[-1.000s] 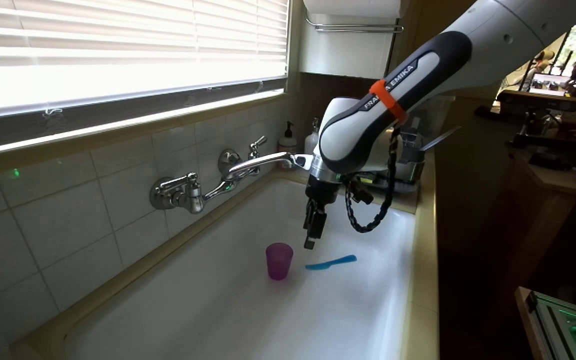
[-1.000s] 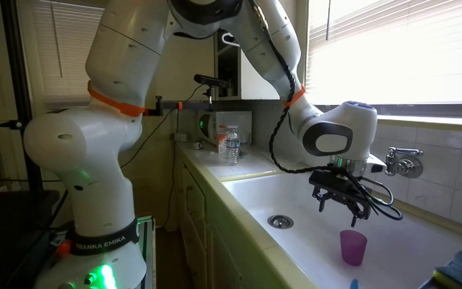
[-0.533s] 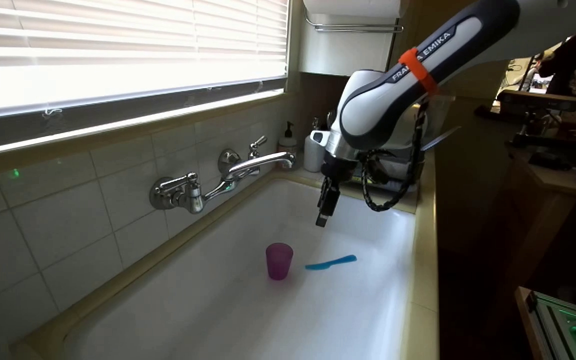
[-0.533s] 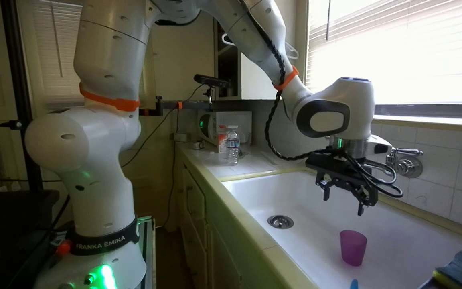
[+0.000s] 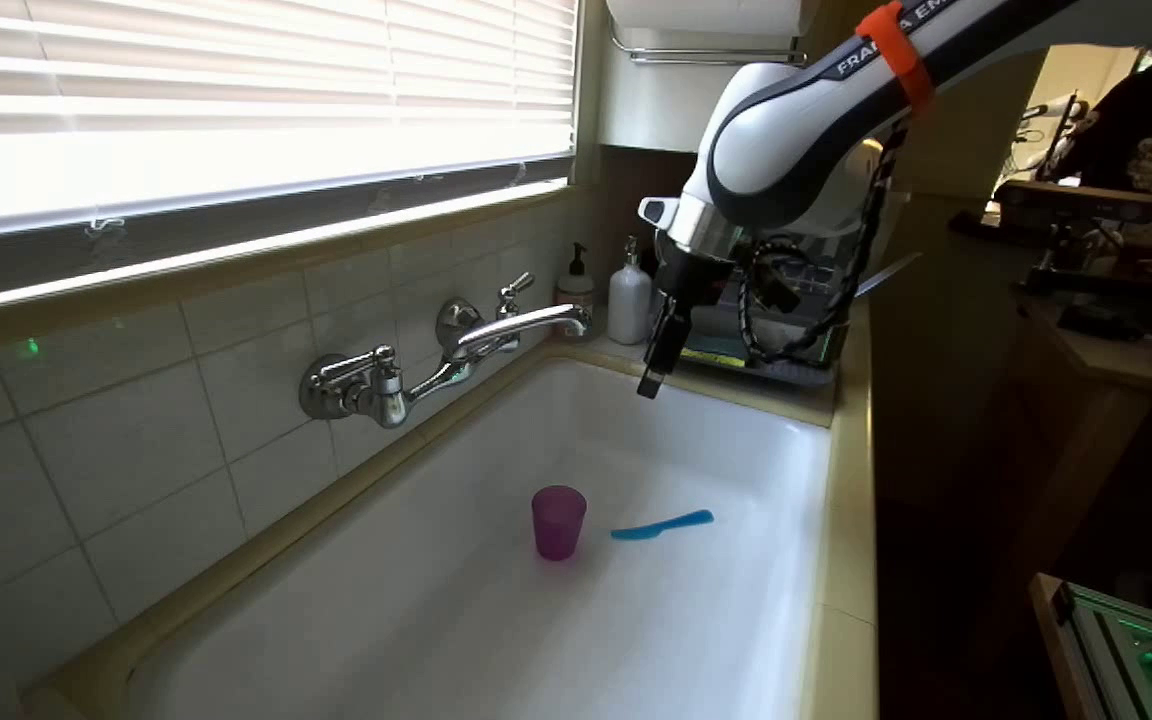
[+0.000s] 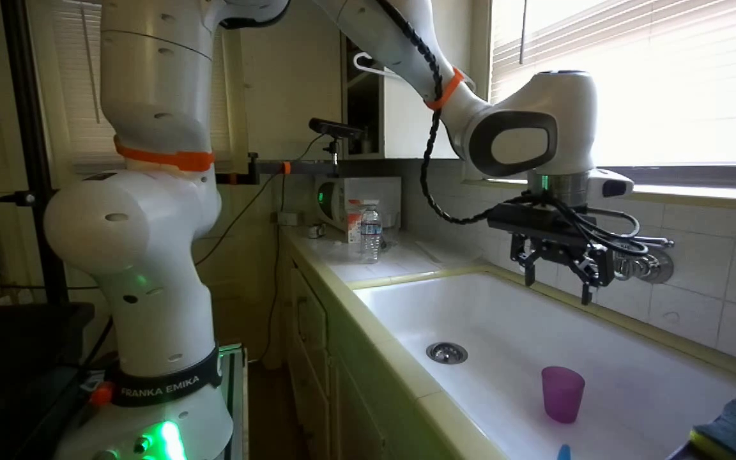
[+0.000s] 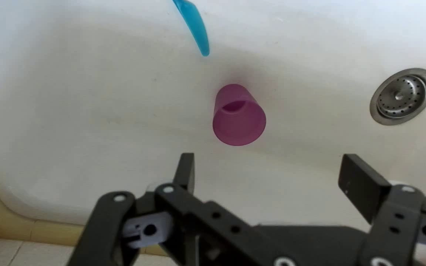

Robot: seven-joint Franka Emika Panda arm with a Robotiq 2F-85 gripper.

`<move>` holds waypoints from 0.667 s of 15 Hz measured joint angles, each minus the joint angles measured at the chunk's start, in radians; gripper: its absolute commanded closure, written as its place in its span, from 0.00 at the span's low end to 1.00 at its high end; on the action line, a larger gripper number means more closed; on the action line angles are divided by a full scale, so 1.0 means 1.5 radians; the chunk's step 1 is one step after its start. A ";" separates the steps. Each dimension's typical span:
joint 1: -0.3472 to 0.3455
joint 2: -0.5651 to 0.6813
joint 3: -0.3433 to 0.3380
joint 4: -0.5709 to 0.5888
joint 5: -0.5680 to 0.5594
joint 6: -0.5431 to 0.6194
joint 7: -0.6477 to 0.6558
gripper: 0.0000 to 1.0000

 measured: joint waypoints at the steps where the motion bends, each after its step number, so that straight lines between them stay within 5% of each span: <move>1: 0.004 -0.009 -0.004 0.001 0.000 -0.008 0.003 0.00; 10: 0.047 -0.013 -0.016 0.088 0.023 -0.045 0.057 0.00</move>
